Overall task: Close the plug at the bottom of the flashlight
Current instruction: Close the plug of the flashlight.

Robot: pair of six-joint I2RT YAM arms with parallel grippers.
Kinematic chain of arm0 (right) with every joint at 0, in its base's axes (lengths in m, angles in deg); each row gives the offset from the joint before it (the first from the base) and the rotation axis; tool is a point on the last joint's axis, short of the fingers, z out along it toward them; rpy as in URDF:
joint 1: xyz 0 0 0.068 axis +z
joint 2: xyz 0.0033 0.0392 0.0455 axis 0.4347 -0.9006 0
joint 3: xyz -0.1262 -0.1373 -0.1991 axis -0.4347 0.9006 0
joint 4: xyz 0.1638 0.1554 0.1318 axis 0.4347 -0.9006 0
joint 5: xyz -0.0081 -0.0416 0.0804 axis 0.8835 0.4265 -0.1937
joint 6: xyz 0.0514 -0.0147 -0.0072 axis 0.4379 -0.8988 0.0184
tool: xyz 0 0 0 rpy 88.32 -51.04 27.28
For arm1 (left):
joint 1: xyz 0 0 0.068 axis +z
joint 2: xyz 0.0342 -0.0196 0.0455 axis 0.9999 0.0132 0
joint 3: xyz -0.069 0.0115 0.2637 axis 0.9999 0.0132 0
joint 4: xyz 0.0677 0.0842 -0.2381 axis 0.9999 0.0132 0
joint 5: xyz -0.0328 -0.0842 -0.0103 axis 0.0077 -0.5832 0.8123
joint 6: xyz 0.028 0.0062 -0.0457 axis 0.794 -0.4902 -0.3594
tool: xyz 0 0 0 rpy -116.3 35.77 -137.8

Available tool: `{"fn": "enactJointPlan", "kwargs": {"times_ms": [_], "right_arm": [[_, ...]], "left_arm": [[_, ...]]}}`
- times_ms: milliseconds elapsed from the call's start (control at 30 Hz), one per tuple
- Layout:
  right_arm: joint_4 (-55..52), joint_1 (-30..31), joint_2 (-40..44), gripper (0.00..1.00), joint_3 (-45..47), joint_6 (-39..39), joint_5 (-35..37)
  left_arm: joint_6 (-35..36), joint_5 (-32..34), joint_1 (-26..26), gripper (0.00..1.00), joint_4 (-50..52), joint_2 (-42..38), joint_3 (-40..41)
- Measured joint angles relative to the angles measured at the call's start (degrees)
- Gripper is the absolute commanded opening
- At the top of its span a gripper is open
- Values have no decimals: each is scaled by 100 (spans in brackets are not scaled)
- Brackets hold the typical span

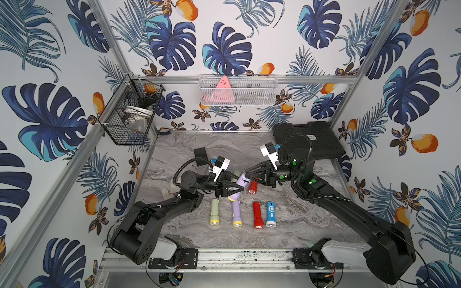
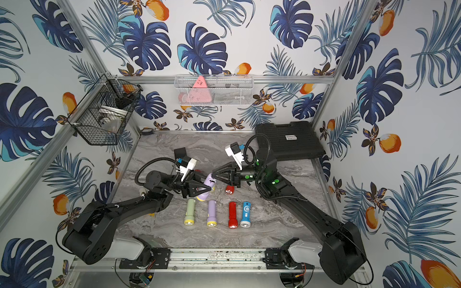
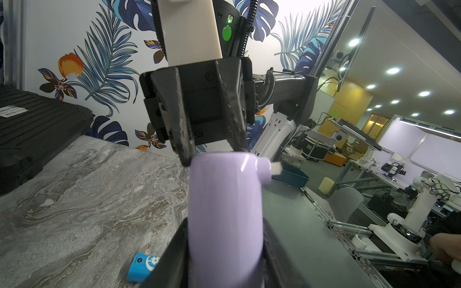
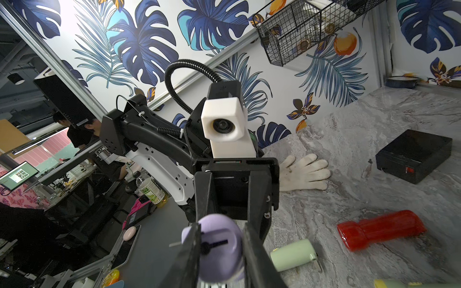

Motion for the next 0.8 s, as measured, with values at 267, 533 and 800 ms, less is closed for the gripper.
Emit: {"fn": "enactJointPlan", "kwargs": {"times_ms": [267, 533, 800], "right_arm": [[33, 15, -63, 21, -37, -2, 50], [96, 24, -105, 11, -122, -103, 72], [-85, 31, -116, 8, -264, -275, 85]], "left_arm": [[-2, -48, 33, 0, 33, -24, -11], [-131, -44, 37, 0, 74, -66, -57], [-133, 46, 37, 0, 87, -72, -57]]}}
